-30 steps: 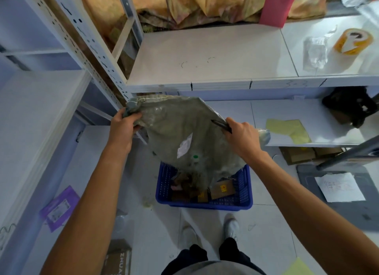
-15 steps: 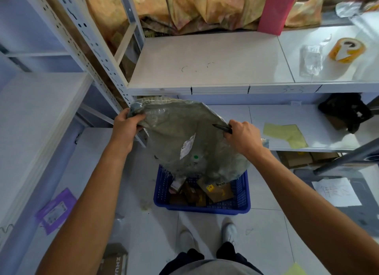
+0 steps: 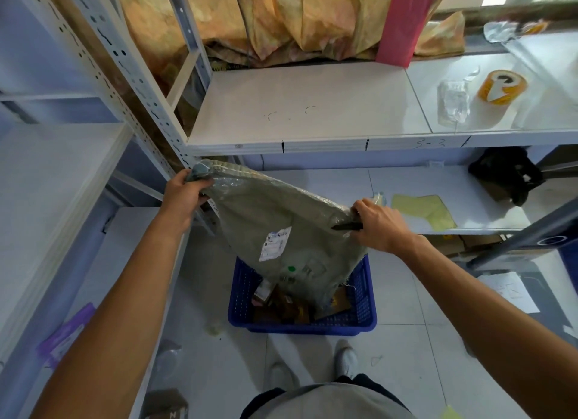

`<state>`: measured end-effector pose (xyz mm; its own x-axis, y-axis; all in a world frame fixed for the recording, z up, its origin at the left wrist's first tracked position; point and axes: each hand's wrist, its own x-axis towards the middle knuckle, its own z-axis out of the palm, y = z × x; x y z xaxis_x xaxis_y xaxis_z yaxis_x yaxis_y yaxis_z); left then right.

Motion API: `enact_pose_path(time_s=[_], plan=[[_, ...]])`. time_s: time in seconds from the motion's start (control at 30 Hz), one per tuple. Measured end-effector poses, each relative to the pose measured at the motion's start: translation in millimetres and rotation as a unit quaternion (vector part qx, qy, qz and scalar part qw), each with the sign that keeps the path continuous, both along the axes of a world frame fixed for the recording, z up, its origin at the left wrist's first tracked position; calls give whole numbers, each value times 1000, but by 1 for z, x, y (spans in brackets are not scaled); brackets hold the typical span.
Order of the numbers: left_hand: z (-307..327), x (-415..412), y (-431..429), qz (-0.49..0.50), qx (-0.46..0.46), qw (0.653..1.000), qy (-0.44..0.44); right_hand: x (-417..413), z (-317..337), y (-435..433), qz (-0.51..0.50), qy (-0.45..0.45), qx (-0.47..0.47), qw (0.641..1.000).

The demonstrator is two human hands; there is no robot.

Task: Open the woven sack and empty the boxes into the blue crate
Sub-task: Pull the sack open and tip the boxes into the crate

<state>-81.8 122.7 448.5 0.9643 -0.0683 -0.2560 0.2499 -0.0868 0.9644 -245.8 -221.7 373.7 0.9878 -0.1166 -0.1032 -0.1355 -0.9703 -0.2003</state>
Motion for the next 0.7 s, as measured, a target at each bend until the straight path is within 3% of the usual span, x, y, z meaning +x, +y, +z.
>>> enact_pose_path(time_s=[0.33, 0.53, 0.7], plan=[[-10, 7, -5, -26, 52, 998, 16, -1, -13, -13, -44, -14, -55, 997], [-1, 12, -8, -22, 86, 996, -17, -5, -16, -29, 55, 27, -76, 995], [3, 21, -7, -3, 82, 996, -29, -17, -17, -36, 52, -24, -85, 995]])
